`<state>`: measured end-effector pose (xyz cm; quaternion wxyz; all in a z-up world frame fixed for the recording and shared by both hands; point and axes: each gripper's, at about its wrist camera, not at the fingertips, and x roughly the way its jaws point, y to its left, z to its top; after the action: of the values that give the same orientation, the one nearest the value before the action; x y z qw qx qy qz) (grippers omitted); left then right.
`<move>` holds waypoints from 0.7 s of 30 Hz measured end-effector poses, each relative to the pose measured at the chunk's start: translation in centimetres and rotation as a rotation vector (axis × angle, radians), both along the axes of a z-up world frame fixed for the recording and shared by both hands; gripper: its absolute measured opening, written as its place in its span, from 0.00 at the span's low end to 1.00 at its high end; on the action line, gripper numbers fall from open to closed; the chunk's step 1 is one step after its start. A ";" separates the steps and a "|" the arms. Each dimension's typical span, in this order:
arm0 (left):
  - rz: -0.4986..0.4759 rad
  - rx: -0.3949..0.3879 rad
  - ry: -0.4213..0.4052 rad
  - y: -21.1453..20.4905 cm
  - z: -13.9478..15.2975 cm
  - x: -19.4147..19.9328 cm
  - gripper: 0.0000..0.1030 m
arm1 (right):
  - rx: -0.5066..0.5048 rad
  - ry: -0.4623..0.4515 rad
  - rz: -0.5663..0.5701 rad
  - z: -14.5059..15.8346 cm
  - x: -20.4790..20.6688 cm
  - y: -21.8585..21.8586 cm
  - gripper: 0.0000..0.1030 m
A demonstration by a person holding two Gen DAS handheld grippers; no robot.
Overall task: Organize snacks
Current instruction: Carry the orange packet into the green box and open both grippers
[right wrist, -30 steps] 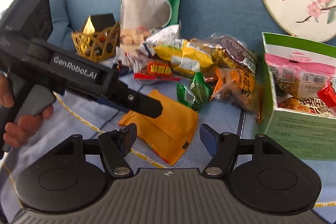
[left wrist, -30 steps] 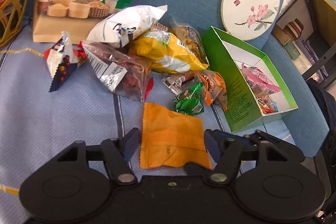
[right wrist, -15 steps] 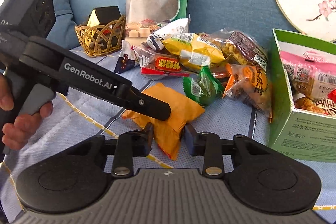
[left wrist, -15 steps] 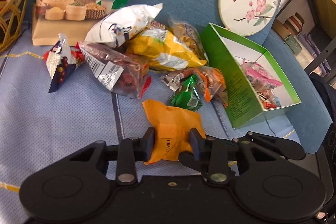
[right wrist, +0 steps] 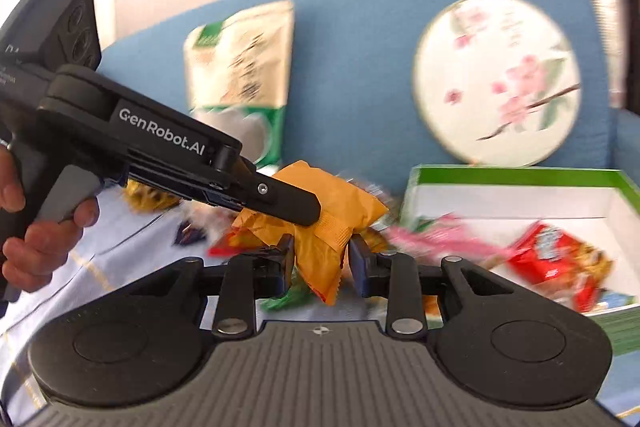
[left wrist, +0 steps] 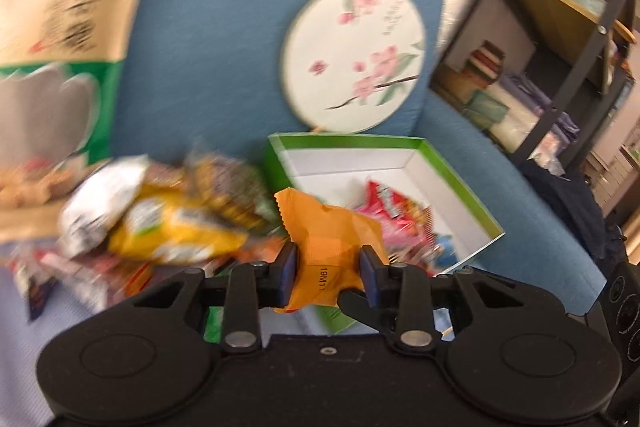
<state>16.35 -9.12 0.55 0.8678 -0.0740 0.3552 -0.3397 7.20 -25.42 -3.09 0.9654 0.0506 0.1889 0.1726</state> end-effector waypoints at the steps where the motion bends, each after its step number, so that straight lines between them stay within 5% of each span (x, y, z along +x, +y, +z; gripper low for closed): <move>1: -0.014 -0.006 -0.006 -0.9 0.1 0.3 0.43 | 0.006 -0.006 -0.023 0.2 0.1 -0.7 0.51; 17: -0.116 -0.021 -0.035 -9.8 -0.3 5.1 0.47 | 0.119 -0.023 -0.249 -0.5 2.5 -8.3 0.51; 19: -0.102 0.010 -0.040 -10.2 -1.0 5.7 0.71 | 0.130 -0.017 -0.263 -1.0 2.9 -8.5 0.62; 20: -0.082 0.035 -0.044 -10.2 -1.3 5.9 1.00 | 0.127 -0.008 -0.275 -1.5 3.2 -8.6 0.66; 21: -0.045 0.058 -0.050 -10.0 -1.5 6.0 1.00 | 0.109 0.007 -0.288 -1.8 3.5 -8.6 0.86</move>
<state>22.35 -19.12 -0.98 0.8702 -0.0326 0.3448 -0.3505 10.72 -34.02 -4.93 0.9753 0.1301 0.1732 0.0421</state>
